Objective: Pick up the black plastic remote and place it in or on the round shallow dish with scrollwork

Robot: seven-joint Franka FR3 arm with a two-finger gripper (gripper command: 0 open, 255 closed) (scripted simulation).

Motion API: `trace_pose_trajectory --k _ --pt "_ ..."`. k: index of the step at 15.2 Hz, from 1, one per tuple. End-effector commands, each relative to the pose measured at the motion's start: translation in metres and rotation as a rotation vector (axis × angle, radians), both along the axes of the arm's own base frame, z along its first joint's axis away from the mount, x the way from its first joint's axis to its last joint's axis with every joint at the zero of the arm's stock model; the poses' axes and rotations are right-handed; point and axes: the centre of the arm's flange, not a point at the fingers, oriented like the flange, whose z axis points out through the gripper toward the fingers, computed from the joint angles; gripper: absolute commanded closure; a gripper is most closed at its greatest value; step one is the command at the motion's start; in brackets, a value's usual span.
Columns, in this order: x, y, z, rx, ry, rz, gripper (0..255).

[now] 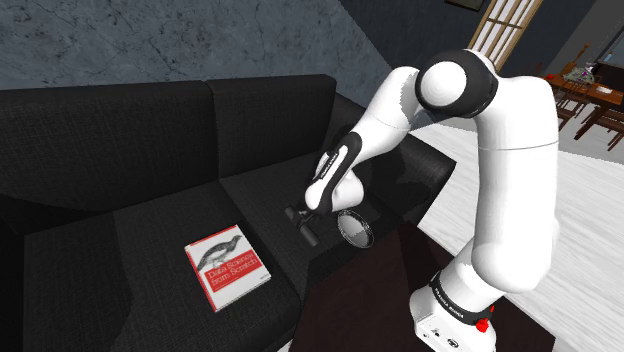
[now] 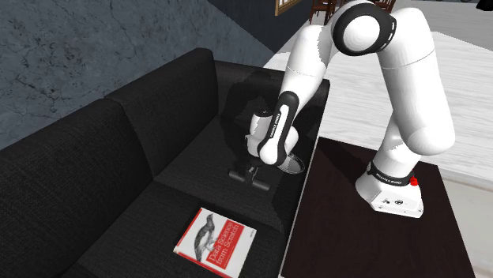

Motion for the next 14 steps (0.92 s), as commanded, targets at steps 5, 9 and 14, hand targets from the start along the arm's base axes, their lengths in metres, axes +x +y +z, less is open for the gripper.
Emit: trace_pose_trajectory --k 5,9,14 --pt "0.0006 0.0021 -0.0086 0.0 0.0 0.0 0" --pt "0.0006 0.0021 -0.0086 0.0 0.0 0.0 255" --pt "0.0008 0.002 -0.009 0.0 0.0 0.0 255"
